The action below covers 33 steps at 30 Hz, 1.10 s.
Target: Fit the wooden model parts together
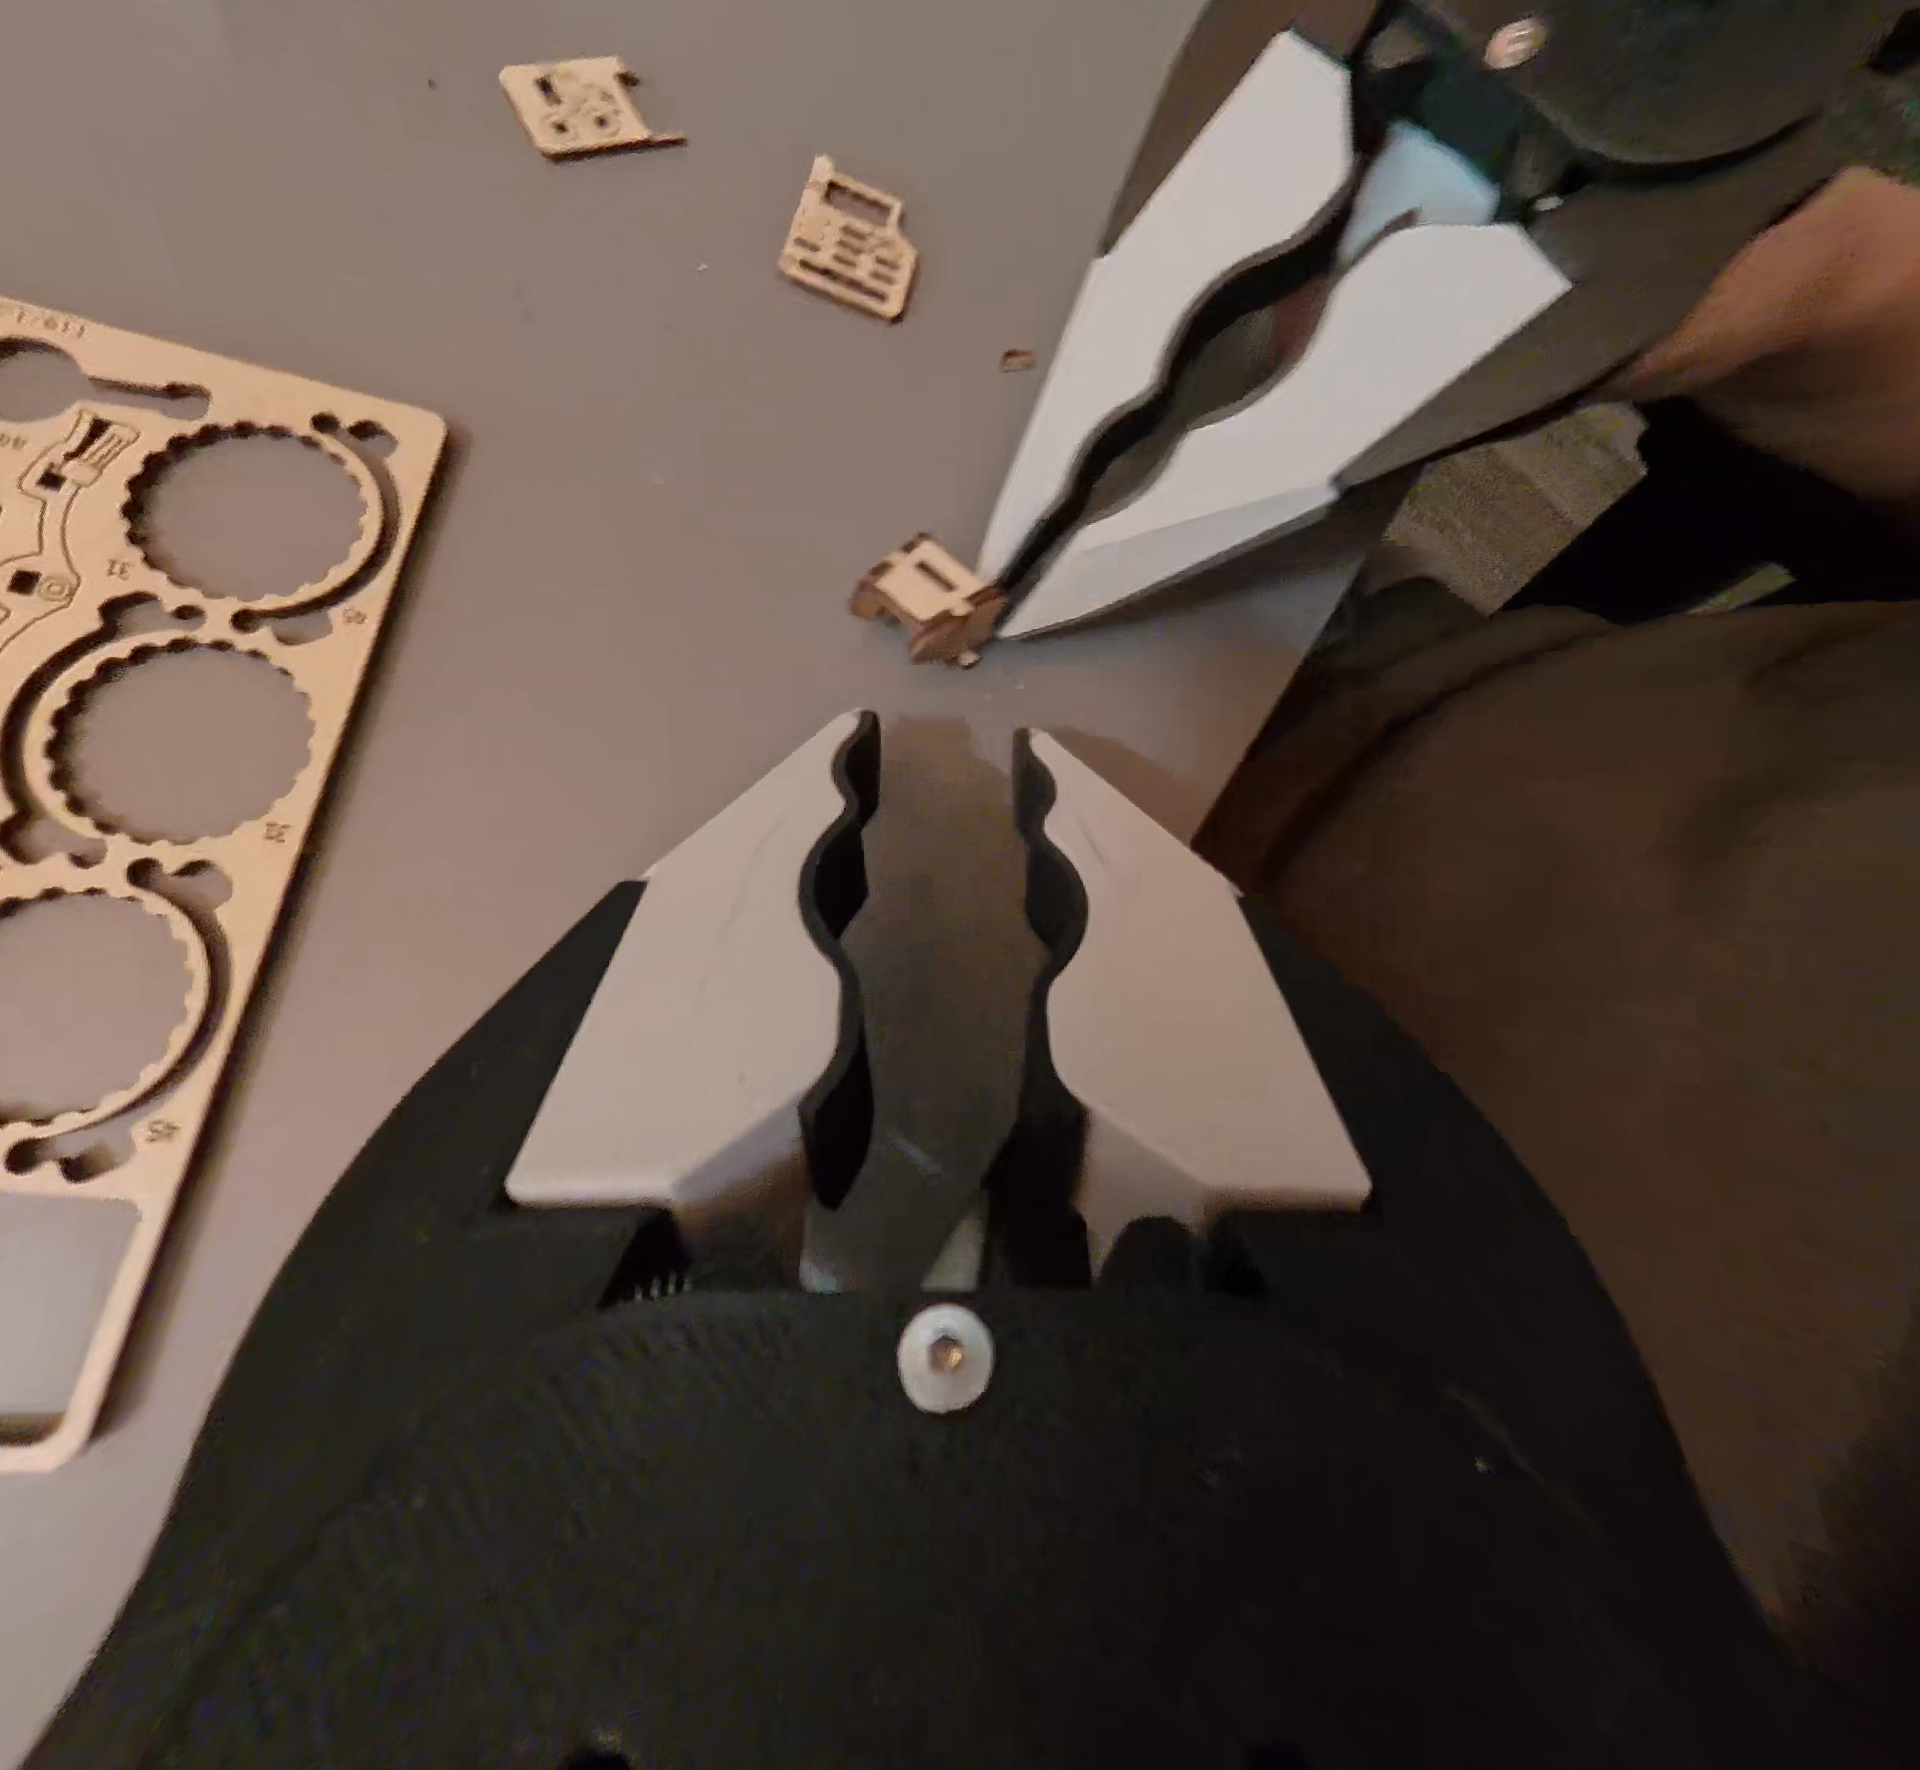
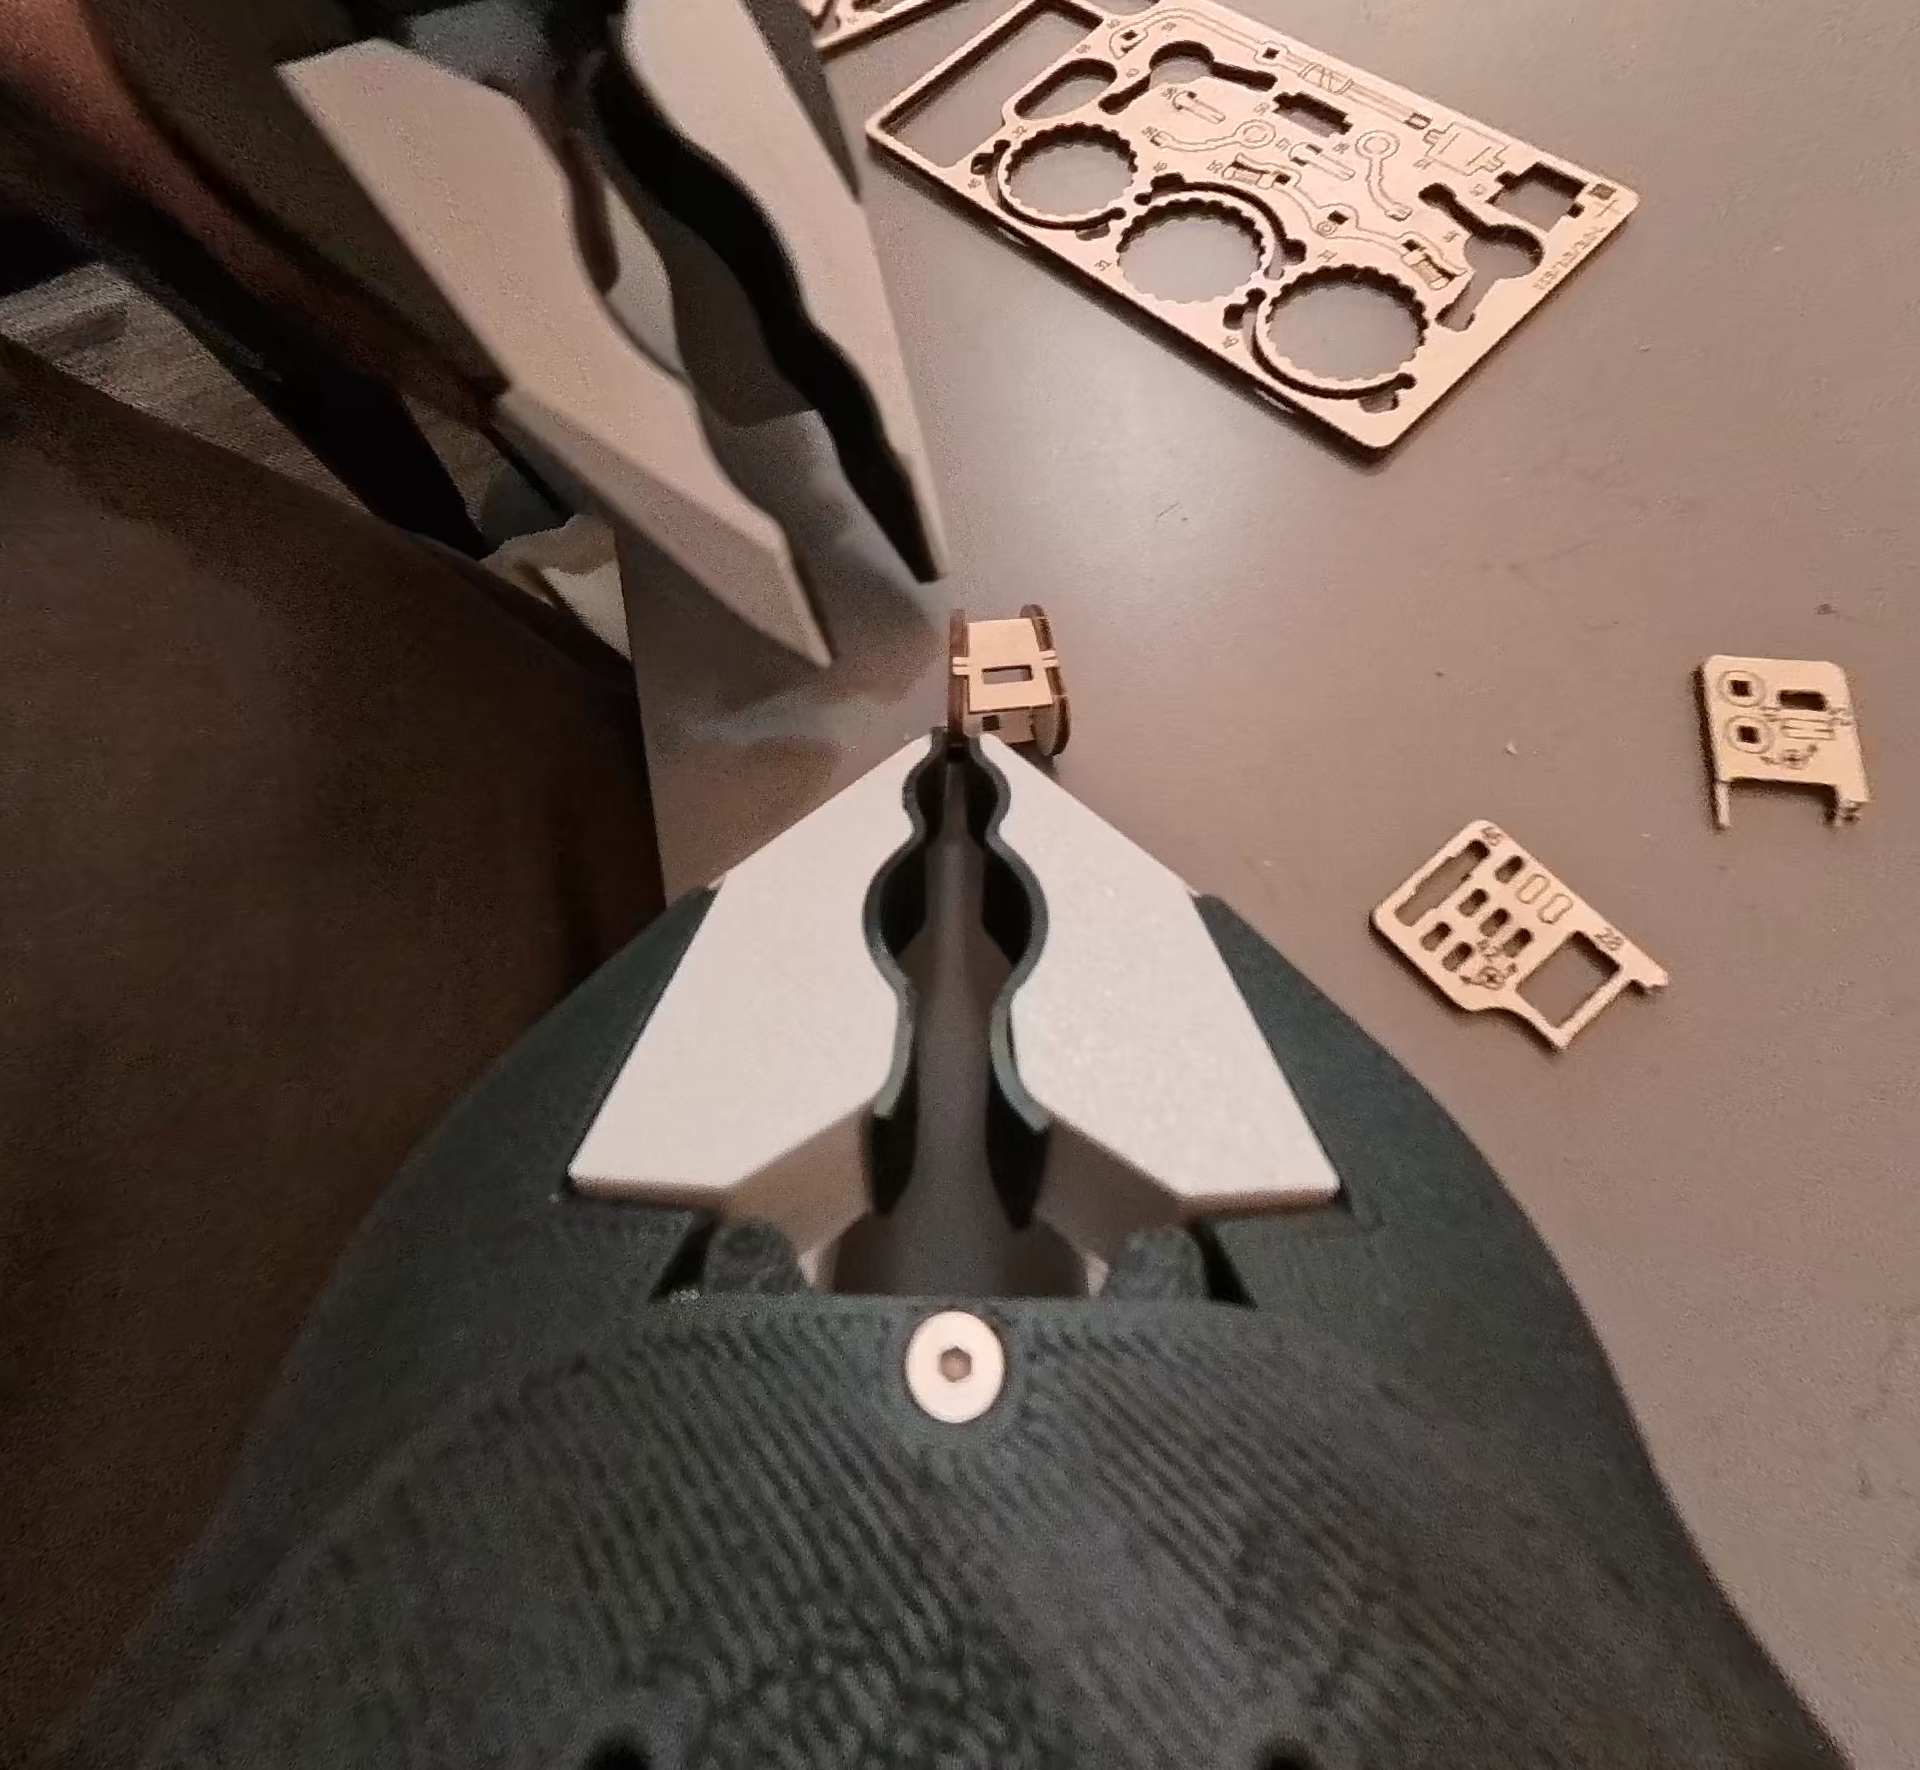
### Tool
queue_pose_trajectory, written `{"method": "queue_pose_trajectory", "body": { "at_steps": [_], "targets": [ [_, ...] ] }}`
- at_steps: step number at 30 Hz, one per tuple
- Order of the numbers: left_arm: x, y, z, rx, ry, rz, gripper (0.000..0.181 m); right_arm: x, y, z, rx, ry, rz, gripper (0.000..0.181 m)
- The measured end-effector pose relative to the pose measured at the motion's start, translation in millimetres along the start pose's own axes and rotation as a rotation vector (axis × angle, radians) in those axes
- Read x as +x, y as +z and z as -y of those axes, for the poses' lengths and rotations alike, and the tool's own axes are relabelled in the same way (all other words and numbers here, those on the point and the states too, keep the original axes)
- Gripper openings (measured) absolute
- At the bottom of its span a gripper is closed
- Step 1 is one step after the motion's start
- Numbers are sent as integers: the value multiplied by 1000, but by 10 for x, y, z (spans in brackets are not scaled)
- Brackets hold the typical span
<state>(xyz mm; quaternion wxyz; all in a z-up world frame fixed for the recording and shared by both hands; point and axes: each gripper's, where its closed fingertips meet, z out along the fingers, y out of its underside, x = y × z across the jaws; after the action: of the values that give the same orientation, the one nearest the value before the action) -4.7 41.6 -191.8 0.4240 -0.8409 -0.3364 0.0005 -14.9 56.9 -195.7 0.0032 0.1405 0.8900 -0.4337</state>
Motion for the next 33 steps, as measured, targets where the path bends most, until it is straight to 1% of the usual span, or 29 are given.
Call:
{"method": "queue_pose_trajectory", "body": {
  "at_steps": [1,3,7,10,14,18,20,26,33],
  "targets": [
    [64,-5,25,25,1,8,26,5,-1,3,1,0,-4,1],
    [179,16,45,79,-28,11,31,6,3,5,1,3,-4,0],
    [294,94,31,122,-149,-26,46,-6,22,-2,-8,11,-6,0],
    [222,79,110,168,-214,-19,48,-9,27,2,-11,16,-15,1],
    [270,88,98,161,-294,-92,49,-13,32,5,-14,15,-22,1],
    [279,90,82,147,-272,-89,49,-26,39,8,-15,14,-20,0],
    [323,111,59,134,-281,-110,49,-29,43,11,-16,15,-19,0],
    [310,123,58,136,-274,-95,51,-59,43,6,-24,34,2,0],
    [361,135,52,130,-279,-114,51,-80,40,-1,-37,54,6,1]
  ]
}}
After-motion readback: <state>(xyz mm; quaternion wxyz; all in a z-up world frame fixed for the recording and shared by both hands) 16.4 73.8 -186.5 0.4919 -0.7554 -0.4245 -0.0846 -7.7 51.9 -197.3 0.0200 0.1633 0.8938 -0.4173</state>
